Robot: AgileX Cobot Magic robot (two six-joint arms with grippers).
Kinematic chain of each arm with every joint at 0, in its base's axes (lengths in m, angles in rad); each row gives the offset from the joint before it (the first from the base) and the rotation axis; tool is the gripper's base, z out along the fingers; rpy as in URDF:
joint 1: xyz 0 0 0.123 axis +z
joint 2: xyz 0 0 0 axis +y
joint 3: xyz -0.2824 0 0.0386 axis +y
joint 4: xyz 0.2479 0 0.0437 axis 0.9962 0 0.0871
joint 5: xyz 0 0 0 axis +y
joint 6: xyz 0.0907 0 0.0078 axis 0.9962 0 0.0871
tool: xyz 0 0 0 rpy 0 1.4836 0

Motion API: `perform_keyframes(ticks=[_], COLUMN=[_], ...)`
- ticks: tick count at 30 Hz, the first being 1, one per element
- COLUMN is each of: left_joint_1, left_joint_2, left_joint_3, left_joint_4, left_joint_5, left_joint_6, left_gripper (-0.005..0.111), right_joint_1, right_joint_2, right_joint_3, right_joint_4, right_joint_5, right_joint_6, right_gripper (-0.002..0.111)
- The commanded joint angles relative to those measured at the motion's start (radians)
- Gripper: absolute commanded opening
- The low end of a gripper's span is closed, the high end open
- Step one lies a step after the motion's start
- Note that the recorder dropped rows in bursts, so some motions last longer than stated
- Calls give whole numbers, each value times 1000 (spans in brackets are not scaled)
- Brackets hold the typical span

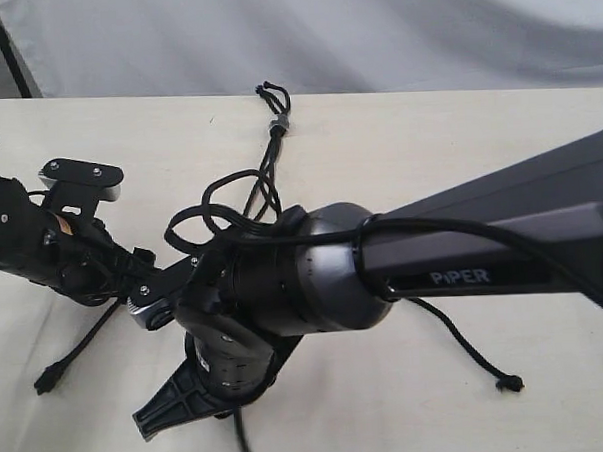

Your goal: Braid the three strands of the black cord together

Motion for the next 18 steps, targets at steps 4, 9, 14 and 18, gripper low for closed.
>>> perform_keyframes(ticks=[4,9,14,18], left_joint_1=[4,4,4,4], left_joint_2=[1,1,1,1], left_joint_3=[3,3,3,3], left_joint_4=[-5,-5,-5,-5], left_joint_5=[27,37,35,34], left_joint_6=[-7,-7,-7,-7], left_gripper=[76,76,76,76], right_joint_1=[-31,-204,-428,-515], right_joint_2=[-114,-206,-155,-59], right_joint_3=[-2,-2,-2,-2], right_joint_4=[-104,-211,-290,-290], right_joint_5=[205,324,213,141], right_joint_6=[-25,-111,-219,-235], right_gripper=[0,0,0,0])
